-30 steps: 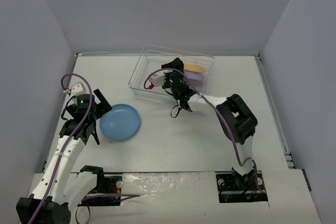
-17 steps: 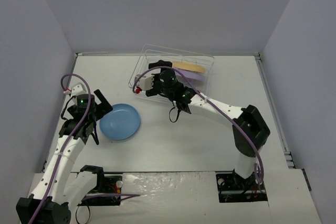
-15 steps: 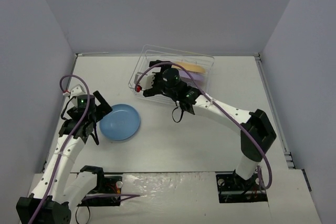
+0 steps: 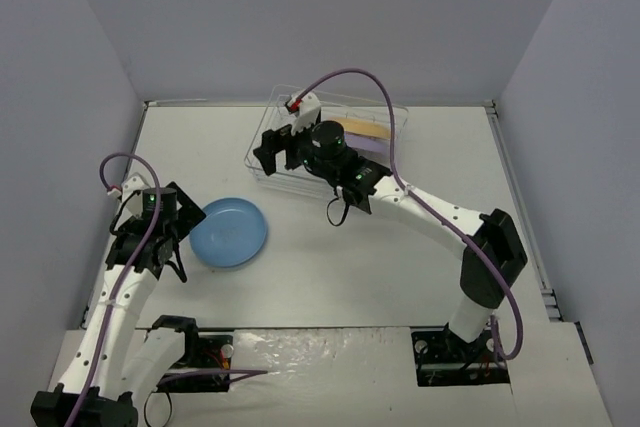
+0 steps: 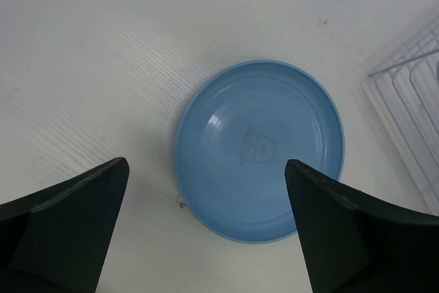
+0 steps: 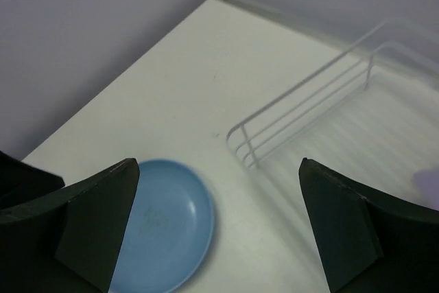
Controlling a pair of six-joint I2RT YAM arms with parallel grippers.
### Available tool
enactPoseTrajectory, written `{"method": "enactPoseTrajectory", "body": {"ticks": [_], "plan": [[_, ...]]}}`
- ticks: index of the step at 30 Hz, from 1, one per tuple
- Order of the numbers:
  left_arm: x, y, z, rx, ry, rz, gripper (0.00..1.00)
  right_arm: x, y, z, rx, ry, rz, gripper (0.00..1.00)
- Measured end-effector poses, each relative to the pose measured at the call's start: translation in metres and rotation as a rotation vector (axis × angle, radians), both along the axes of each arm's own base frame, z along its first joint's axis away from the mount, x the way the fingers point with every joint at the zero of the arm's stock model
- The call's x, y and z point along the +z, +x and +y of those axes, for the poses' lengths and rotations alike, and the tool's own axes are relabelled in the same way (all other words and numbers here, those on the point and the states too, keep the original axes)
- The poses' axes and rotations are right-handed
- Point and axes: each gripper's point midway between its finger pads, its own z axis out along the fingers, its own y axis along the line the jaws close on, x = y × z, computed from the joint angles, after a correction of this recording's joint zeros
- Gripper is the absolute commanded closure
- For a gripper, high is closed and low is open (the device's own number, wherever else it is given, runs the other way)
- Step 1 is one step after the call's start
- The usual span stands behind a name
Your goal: Load the plates into the dish rack
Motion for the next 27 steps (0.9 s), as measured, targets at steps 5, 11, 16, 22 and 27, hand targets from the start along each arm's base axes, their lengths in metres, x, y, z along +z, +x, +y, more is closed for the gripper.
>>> {"method": "enactPoseTrajectory", "body": {"ticks": [5, 11, 16, 22, 27], "plan": [[0.012, -0.001, 0.000, -0.012, 0.006, -0.054, 0.03, -0.093, -0.048, 0.022, 0.005, -0.018, 0.279, 0.00], [0.015, 0.003, 0.001, -0.027, 0.019, -0.067, 0.03, -0.170, -0.064, 0.037, -0.089, -0.073, 0.437, 0.01], [0.014, 0.005, 0.001, -0.034, 0.028, -0.059, 0.03, -0.216, -0.057, 0.038, -0.204, -0.110, 0.491, 0.03], [0.015, 0.008, 0.001, -0.037, 0.031, -0.069, 0.03, -0.249, -0.046, 0.045, -0.263, -0.132, 0.516, 0.12], [0.018, 0.010, 0.001, -0.039, 0.033, -0.082, 0.03, -0.252, -0.041, 0.053, -0.265, -0.117, 0.509, 0.33]]}}
